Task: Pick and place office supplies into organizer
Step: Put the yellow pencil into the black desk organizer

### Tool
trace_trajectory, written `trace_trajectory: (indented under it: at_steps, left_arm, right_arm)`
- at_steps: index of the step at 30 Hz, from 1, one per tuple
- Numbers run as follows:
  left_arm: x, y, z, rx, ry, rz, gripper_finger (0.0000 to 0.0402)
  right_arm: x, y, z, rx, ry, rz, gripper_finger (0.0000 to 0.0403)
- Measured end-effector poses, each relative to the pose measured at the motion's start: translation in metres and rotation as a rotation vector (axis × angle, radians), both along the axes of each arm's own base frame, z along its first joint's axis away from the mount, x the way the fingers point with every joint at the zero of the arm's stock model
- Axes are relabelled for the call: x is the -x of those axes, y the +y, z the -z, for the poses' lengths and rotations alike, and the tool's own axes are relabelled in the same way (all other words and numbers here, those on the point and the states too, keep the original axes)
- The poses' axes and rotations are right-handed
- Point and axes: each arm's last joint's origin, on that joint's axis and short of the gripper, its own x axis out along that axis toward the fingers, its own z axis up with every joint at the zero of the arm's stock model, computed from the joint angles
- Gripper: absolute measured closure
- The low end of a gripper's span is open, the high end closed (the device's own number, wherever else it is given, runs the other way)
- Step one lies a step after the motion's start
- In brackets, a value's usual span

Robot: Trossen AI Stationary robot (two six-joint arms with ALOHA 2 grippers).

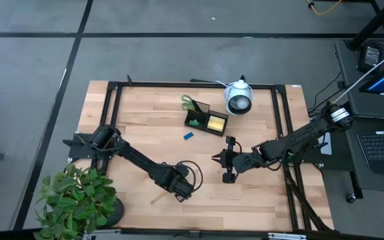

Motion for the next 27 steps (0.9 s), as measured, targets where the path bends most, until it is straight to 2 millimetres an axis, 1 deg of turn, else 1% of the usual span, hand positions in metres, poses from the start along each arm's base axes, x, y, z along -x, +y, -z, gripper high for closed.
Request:
trace_trajectory:
  at_steps: [5, 9, 16, 21, 27]
  left_arm:
    - [0.000, 0.000, -0.001, -0.015, 0.000, 0.074, 0.0387]
    - [0.000, 0.001, -0.004, -0.029, -0.007, 0.126, 0.0382]
    - [-0.001, 0.007, -0.011, -0.120, -0.040, 0.223, 0.0383]
    - [-0.001, 0.014, -0.025, -0.095, -0.042, 0.294, 0.0384]
    - [0.004, 0.030, -0.059, -0.085, -0.092, 0.336, 0.0385]
  right_arm:
    - [0.000, 0.000, 0.000, 0.000, 0.000, 0.000, 0.0368]
    - [0.000, 0.000, 0.000, 0.001, 0.000, -0.001, 0.0368]
    - [0.000, 0.000, 0.000, 0.001, -0.001, 0.000, 0.0368]
    - [0.000, 0.000, 0.000, 0.000, -0.001, 0.000, 0.0368]
    - [0.000, 0.000, 0.000, -0.001, -0.003, 0.000, 0.0368]
